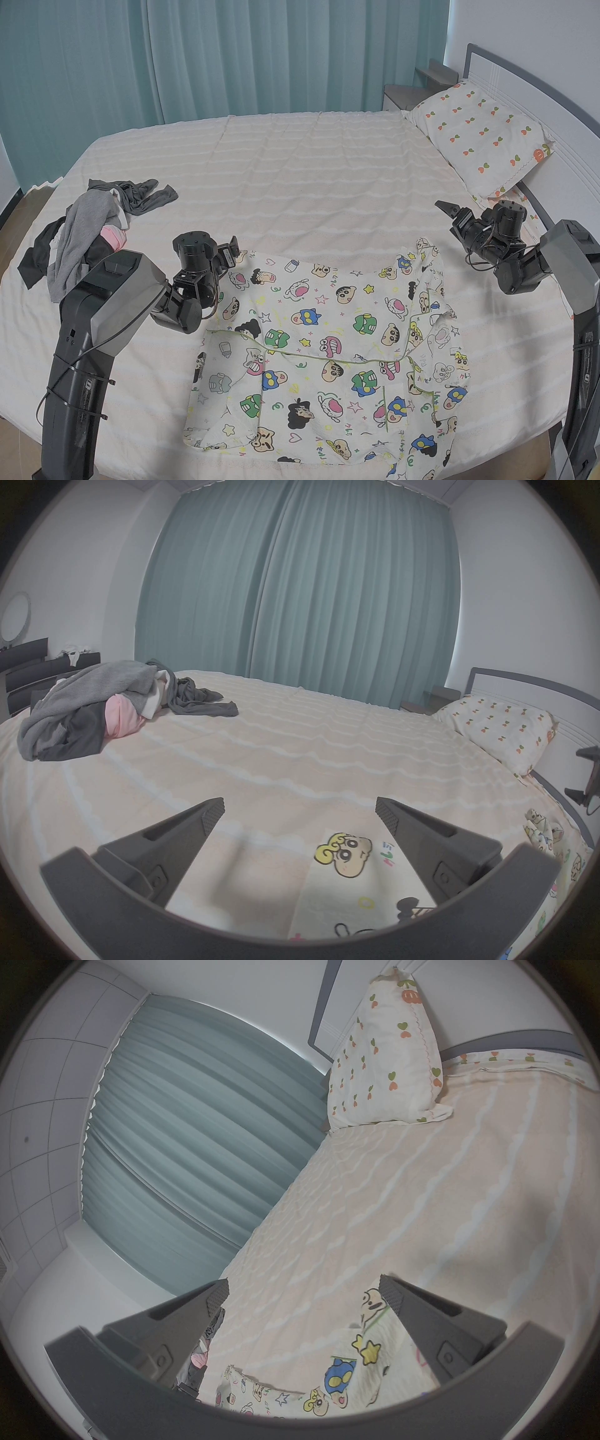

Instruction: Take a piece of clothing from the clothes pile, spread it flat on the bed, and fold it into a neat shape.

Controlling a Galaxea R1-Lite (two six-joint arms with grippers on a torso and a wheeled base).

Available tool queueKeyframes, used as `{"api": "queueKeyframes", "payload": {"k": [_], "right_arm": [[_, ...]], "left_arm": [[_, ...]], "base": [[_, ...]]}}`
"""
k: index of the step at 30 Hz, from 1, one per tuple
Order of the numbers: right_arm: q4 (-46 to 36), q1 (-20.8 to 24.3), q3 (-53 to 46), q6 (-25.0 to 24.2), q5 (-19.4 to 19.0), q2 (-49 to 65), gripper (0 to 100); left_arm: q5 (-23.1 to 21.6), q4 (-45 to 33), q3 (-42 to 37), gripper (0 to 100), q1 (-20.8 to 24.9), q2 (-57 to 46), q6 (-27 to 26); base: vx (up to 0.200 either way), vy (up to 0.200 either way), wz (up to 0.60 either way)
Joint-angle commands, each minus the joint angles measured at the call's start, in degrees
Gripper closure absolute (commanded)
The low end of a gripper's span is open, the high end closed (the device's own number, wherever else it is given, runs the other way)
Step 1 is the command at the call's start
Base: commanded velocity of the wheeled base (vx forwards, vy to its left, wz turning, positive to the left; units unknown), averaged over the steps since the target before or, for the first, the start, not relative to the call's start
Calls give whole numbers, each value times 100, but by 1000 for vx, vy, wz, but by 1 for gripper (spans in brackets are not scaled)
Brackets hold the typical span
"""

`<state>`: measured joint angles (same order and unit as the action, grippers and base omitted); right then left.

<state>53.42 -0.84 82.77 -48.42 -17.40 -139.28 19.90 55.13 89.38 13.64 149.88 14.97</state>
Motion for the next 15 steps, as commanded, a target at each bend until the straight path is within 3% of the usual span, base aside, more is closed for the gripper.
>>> {"api": "queueKeyframes", "payload": {"k": [1,3,7,10,15], "right_arm": [[11,-57,-385,17,-9,287,0],[37,-57,-596,26,-9,437,0],[204,-48,-2081,43,-53,1553,0],[714,-48,-3312,17,-71,2370,0],[1918,-4,-5623,8,-212,3680,0]], "left_arm": [[6,-283,0,0,-99,-293,15],[6,-406,-17,0,-134,-398,32],[-30,-1039,-501,0,-195,-1356,982],[-284,-1505,-1362,0,-107,-2235,1632],[-1155,-1540,-3533,0,297,-3817,2537]], "base": [[0,0,0],[0,0,0],[0,0,0],[0,0,0],[0,0,0]]}}
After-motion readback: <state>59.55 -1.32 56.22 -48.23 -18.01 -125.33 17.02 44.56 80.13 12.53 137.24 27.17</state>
